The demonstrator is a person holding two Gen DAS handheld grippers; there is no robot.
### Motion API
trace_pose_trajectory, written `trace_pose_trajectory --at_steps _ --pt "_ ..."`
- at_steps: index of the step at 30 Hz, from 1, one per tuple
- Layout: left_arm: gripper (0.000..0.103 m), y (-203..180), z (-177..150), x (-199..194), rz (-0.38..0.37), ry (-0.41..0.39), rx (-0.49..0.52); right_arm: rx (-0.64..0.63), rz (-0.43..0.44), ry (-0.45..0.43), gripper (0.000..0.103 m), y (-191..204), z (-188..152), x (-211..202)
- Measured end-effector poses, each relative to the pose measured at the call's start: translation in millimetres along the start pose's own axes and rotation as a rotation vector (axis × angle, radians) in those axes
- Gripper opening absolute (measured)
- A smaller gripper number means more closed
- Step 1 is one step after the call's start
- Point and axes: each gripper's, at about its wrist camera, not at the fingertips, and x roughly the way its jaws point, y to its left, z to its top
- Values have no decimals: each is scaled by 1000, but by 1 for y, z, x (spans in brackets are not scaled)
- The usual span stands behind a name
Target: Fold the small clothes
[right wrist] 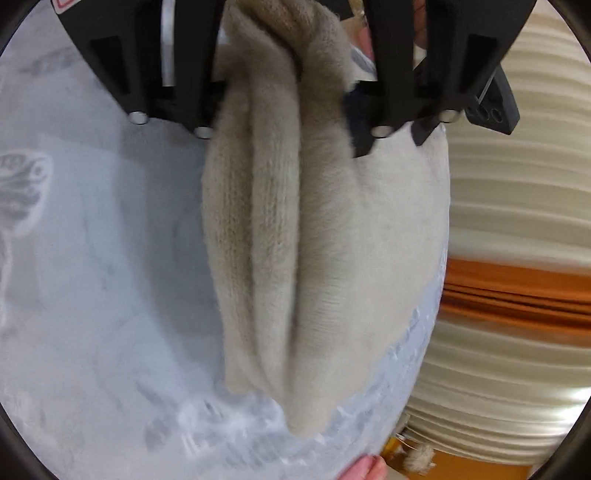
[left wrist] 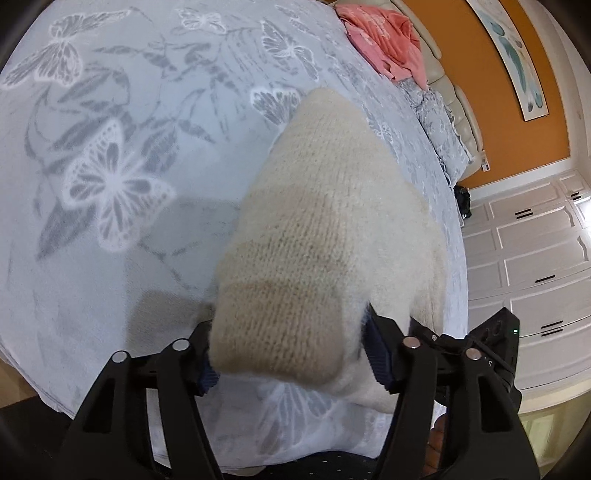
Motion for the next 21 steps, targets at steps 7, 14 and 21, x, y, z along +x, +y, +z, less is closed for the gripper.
trace_pose_trajectory --at_steps 7,14,21 --pt "63 -14 -11 15 -32 62 34 -150 -113 -86 31 11 -9 -51" --pt "72 -43 -19 -5 115 -50 181 -11 -142 -115 59 -25 -15 -65" --pt "75 -87 -28 -49 273 -169 413 -298 -234 -214 22 33 -25 -107"
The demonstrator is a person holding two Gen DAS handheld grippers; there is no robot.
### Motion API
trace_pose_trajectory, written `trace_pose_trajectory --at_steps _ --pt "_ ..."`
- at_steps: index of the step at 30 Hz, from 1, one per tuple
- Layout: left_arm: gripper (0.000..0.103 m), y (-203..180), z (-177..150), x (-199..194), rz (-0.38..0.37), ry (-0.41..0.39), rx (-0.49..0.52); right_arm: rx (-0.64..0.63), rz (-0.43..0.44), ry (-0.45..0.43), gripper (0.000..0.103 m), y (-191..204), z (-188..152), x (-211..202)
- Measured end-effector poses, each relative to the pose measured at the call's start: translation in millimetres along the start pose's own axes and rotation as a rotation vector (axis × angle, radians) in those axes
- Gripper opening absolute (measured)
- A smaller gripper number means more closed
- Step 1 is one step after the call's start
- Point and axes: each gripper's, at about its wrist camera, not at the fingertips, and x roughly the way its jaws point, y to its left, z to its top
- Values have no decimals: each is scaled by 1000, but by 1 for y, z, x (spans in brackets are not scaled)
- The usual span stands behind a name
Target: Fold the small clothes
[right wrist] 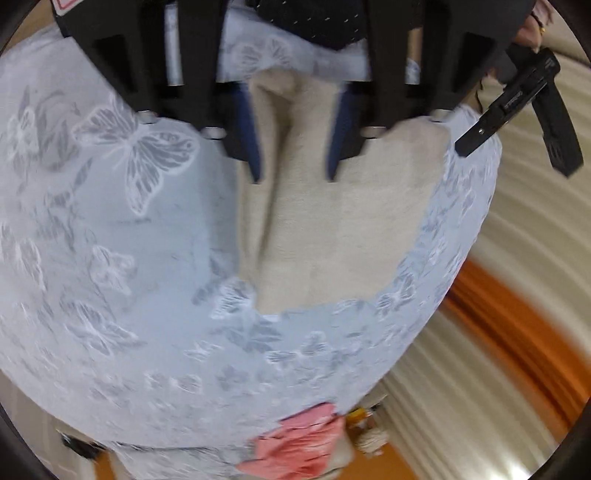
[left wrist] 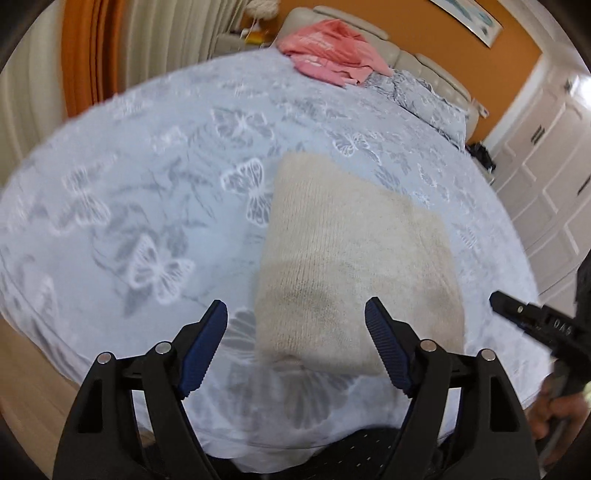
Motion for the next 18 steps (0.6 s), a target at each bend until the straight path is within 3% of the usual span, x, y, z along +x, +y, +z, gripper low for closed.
trace_pose_trajectory --at_steps 4,7,11,14,18 --pt "75 -2 -3 -5 34 2 18 -90 -23 20 22 31 8 16" --pt "75 -3 -6 -5 59 19 17 -74 -41 43 26 28 11 23" --pt "78 2 -12 -1 81 37 -1 19 -42 46 55 6 10 26" --pt "78 4 -14 6 101 59 -6 33 -48 71 55 -3 7 28" --pt "78 -5 -13 4 121 43 25 -45 -40 -6 55 12 4 11"
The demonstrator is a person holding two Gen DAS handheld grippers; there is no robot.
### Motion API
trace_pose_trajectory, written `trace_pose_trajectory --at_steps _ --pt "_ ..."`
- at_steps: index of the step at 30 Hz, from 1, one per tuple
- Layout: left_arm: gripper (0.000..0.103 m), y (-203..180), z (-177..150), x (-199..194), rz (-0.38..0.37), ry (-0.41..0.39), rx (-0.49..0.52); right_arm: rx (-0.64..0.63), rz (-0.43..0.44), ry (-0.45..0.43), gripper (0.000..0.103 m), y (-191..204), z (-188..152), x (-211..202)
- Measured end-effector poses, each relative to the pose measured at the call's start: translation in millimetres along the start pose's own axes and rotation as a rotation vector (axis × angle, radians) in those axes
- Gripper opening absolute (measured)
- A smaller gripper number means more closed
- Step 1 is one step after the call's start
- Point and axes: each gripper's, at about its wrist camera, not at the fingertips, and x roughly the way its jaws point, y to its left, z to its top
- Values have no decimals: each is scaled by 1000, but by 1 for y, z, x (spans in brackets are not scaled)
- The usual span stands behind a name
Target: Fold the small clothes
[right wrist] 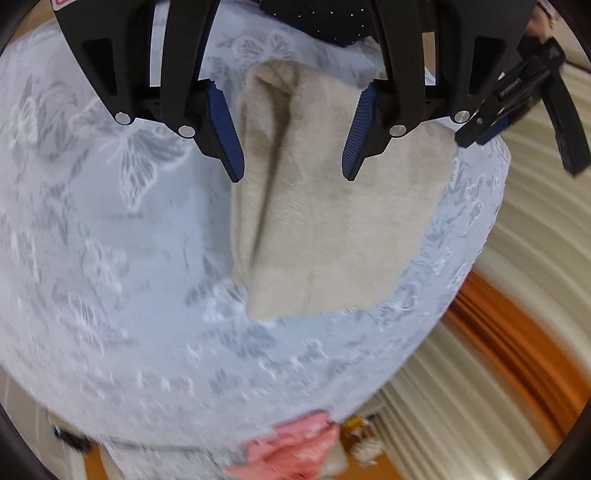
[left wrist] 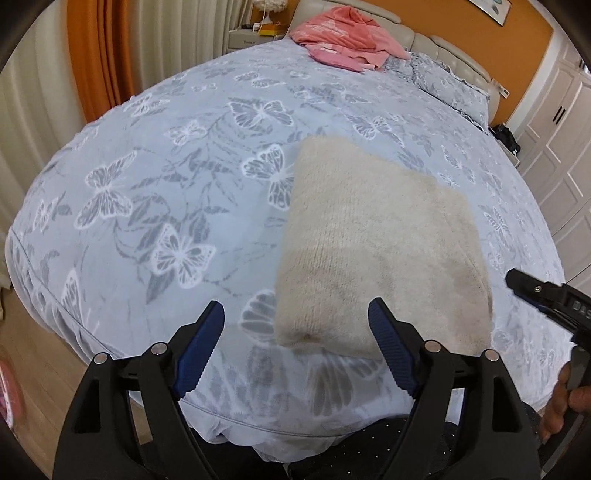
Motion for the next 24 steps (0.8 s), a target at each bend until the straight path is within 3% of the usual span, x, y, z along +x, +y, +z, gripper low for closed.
trace_pose_trajectory --at_steps 4,8,13,16,18,19,21,24 --pt "78 -9 1 1 18 1 31 -63 -14 2 55 19 -3 2" --pt "78 -15 1 3 30 2 53 -28 -72 34 57 14 -7 18" --pt "78 -13 -1 8 36 17 46 128 -33 154 66 -24 -9 50" --pt "78 -12 -2 14 47 29 49 195 30 221 75 -37 -12 72" --pt "78 -11 -3 17 51 38 46 246 71 248 76 -42 -14 85" --pt "78 -10 -3 19 53 43 44 280 104 258 74 -43 -16 92" --pt "78 -10 -4 22 58 48 47 293 153 251 46 -42 -18 97" --pt "78 -8 -4 26 66 58 52 216 124 212 32 -28 -14 85"
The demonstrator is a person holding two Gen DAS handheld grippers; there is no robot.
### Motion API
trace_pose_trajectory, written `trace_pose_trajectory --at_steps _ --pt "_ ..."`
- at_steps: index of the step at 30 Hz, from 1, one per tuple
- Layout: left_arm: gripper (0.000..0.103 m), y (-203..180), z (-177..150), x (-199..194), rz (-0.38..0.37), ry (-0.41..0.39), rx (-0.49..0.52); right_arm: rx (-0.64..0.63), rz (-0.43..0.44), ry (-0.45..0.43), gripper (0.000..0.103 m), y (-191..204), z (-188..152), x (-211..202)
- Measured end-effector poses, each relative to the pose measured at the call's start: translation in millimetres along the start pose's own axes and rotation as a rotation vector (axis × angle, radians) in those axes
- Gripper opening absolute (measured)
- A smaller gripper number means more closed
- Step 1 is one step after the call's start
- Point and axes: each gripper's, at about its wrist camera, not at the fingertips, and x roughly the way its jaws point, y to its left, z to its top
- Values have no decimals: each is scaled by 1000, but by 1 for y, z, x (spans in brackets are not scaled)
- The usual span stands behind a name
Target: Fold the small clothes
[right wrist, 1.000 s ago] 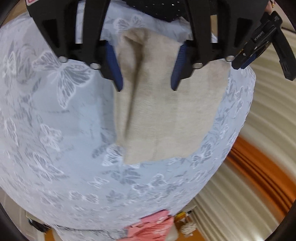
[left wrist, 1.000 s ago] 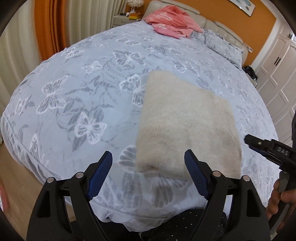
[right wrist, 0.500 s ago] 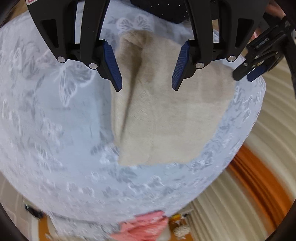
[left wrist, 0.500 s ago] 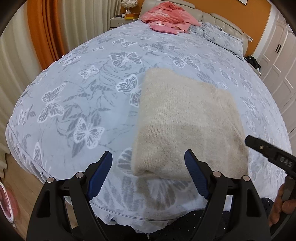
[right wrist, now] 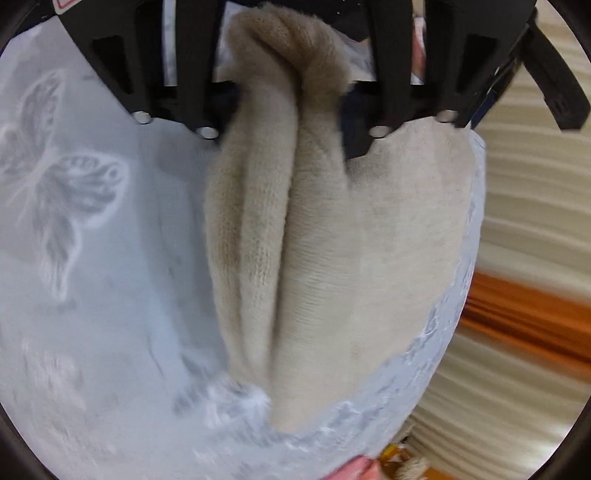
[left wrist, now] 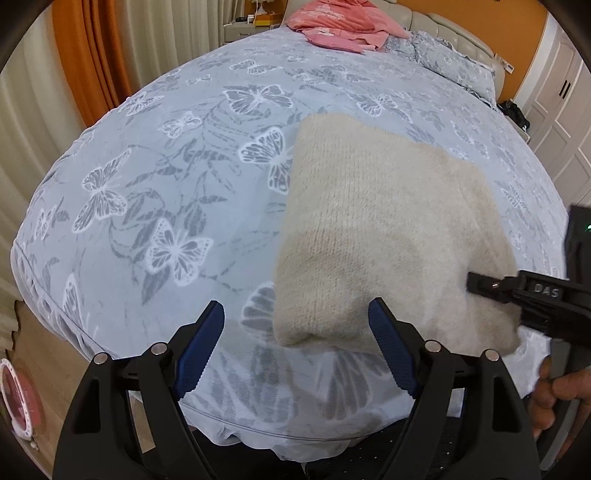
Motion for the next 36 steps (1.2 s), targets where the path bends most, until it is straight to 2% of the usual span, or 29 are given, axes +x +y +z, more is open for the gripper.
trace_pose_trajectory --at_steps 3,5,7,8,9,11,14,18,22,25,28,31,36 --pt "78 2 0 2 -1 6 -2 -14 9 -49 24 1 -2 -23" --pt "82 1 0 4 -8 8 2 -23 -14 -61 24 -3 -2 -28" --pt "83 -2 -1 5 -3 9 16 -66 -51 -27 30 -2 -2 -16" --pt "83 -5 -2 7 4 10 29 -77 -52 -1 38 -2 -1 -9" --pt "83 -7 -3 9 8 12 36 -80 -60 5 45 -2 -1 -7" --pt "83 -9 -4 9 21 14 44 -88 -99 -9 51 2 0 -13" --pt "83 -11 -4 1 25 3 47 -93 -130 -66 52 5 -3 -36" --pt "83 -17 -6 -9 33 -12 71 -91 -156 -152 61 6 -14 -70" --pt "83 -24 -9 -20 33 -33 89 -108 -184 -175 63 10 -21 -85" --pt "83 -27 -11 -26 33 -43 90 -118 -171 -182 63 14 -21 -90" --pt "85 -27 -13 -33 30 -51 79 -88 -124 -194 67 17 -5 -89" --pt "85 -25 -12 -36 31 -56 74 -103 -142 -221 67 22 18 -81" --pt "86 -20 -5 -36 41 -73 77 -80 -149 -151 67 22 66 -38"
